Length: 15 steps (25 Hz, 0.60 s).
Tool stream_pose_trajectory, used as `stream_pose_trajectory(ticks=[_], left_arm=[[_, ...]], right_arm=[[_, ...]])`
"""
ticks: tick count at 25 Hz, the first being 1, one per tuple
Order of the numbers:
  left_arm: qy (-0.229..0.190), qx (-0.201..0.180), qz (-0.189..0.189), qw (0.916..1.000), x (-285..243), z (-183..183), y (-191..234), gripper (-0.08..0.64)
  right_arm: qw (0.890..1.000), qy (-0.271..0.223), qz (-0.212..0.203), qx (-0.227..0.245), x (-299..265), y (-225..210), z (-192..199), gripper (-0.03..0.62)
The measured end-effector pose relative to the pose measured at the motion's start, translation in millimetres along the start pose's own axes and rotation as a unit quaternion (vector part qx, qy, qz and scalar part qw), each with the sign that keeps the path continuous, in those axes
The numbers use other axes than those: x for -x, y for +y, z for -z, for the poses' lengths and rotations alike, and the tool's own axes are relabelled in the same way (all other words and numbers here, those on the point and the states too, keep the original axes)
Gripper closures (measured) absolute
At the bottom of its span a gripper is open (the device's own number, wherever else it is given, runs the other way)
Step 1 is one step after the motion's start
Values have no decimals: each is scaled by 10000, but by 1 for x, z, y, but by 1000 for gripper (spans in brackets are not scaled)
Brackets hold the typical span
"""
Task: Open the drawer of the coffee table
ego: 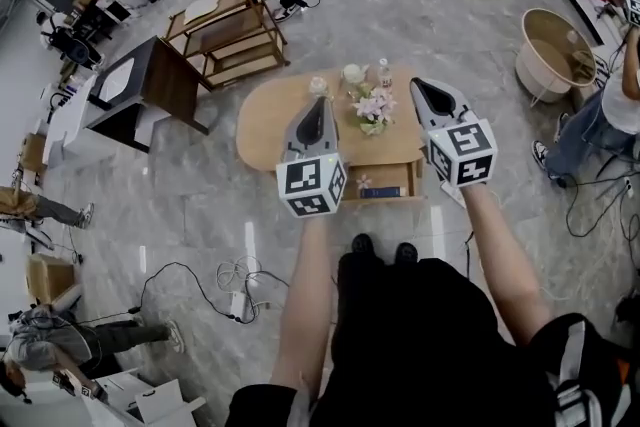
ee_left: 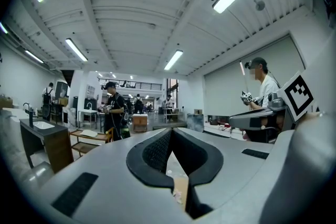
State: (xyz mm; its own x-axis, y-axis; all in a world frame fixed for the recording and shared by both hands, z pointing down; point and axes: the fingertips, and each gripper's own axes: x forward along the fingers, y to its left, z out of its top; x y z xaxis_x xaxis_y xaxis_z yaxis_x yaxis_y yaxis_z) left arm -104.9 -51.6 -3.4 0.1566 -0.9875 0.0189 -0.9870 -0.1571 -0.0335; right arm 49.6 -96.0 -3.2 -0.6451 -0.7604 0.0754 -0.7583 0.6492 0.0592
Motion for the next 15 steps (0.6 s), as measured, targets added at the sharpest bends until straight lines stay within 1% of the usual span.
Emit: stream_pose_trajectory(ticks=[15], left_arm=[[94, -44, 126, 9999, -11, 8, -12, 548]], right_arm=[[9999, 30, 16, 139, 3, -8, 4, 580]])
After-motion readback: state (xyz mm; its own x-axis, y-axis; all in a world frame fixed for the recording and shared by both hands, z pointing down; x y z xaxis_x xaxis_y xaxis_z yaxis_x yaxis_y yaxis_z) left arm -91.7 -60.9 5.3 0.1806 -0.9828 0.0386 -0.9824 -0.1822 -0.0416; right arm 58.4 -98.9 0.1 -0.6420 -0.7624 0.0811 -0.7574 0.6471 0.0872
